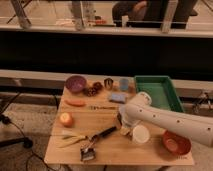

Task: Place eraser in red bowl

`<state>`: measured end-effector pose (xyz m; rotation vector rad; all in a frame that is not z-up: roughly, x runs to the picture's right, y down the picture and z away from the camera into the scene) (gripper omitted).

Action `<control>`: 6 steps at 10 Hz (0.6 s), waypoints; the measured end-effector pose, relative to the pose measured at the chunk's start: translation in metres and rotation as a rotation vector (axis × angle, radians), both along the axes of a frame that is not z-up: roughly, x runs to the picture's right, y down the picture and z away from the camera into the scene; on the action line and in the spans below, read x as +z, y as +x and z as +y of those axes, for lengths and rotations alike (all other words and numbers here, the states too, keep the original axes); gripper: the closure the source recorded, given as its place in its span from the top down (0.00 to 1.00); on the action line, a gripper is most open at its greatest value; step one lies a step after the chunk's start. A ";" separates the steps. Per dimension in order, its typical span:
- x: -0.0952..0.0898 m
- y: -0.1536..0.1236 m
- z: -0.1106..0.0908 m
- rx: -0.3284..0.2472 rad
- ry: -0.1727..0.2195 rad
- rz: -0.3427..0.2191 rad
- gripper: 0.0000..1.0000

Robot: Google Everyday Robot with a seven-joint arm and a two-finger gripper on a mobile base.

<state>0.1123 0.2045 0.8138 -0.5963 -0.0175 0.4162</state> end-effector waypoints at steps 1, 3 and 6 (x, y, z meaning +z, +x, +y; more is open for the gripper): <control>-0.005 -0.002 -0.005 0.006 0.014 -0.005 0.05; -0.025 -0.016 -0.023 0.020 0.067 -0.031 0.00; -0.061 -0.023 -0.064 0.066 0.173 -0.078 0.00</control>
